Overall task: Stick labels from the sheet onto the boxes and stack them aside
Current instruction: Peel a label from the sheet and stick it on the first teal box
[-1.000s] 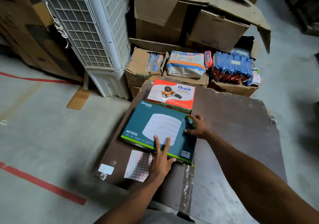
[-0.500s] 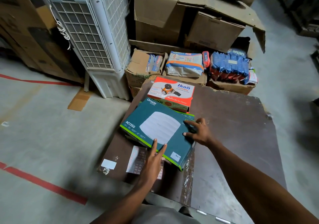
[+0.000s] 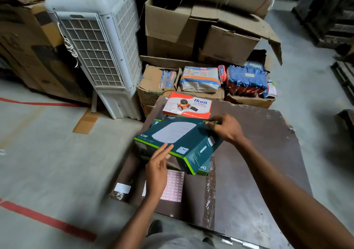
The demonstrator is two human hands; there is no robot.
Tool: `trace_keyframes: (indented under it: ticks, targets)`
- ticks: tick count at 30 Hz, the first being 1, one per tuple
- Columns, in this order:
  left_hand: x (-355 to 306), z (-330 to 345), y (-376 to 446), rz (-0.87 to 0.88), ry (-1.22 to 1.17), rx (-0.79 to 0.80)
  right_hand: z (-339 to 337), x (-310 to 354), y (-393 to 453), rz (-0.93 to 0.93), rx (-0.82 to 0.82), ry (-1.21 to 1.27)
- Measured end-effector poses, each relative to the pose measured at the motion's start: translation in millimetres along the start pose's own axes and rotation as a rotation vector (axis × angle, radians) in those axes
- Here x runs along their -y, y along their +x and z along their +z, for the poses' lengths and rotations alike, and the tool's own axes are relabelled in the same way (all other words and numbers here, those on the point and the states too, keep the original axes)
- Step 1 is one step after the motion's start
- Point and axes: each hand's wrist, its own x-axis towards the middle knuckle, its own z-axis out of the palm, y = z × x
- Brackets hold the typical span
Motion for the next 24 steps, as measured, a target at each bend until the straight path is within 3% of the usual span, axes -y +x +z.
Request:
trace_keyframes:
  ticks: [6,14,21,24]
  targets:
    - [-22.0,-11.6,37.8,-0.052,-0.153,-0.03,-25.7,26.9,-12.3,0.056,-0.115,0.128]
    - [-33.0,-8.1,64.7,-0.28,-0.356,-0.098,-51.2,58.0,-18.8,0.062,-0.221,0.297]
    - [-59.4,-12.5,103.7,-0.355,-0.415,-0.195,-65.8,75.5,-37.2,0.048,-0.229,0.391]
    - [-62.0,-12.3,126.4,-0.473,-0.495,-0.248,-66.8,75.8,-41.9,0.03,-0.217,0.426]
